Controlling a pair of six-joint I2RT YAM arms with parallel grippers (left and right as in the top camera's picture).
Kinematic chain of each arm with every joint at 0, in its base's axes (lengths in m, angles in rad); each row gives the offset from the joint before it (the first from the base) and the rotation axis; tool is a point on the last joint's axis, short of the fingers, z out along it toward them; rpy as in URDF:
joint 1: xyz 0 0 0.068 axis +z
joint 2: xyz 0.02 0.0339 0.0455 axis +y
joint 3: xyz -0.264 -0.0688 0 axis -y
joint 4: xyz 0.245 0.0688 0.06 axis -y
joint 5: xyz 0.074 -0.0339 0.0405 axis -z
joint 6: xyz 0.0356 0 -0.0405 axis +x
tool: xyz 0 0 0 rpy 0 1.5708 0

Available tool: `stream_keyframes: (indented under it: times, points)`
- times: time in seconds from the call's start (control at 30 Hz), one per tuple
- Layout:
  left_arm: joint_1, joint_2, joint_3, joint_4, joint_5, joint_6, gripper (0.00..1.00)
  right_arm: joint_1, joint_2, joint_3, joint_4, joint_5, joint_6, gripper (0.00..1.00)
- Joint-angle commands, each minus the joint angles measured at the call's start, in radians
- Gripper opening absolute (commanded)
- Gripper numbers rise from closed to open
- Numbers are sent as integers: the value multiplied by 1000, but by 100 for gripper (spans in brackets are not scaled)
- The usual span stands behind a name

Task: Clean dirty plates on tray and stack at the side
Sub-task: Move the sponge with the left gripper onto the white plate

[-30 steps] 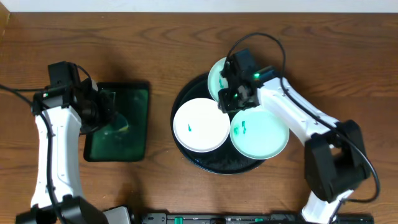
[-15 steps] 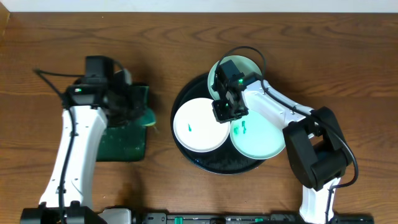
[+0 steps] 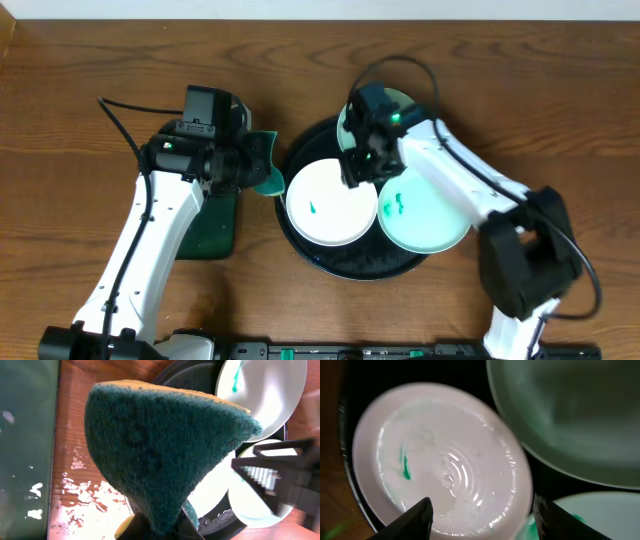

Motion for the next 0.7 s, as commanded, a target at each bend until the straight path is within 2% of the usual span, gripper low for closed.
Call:
stream_keyframes:
  times: [0.0,0.43,0.67]
  points:
    - [-24,-5,0,6,6,-53,7,-29,-16,6,-11,78,-19,60]
    - [-145,56,0,34,-32,-128,8,-21,12,-108,27,21,-21,54]
    - [-192,124,0,85,-31,-135,7,-21,14,-171,117,10,-20,45]
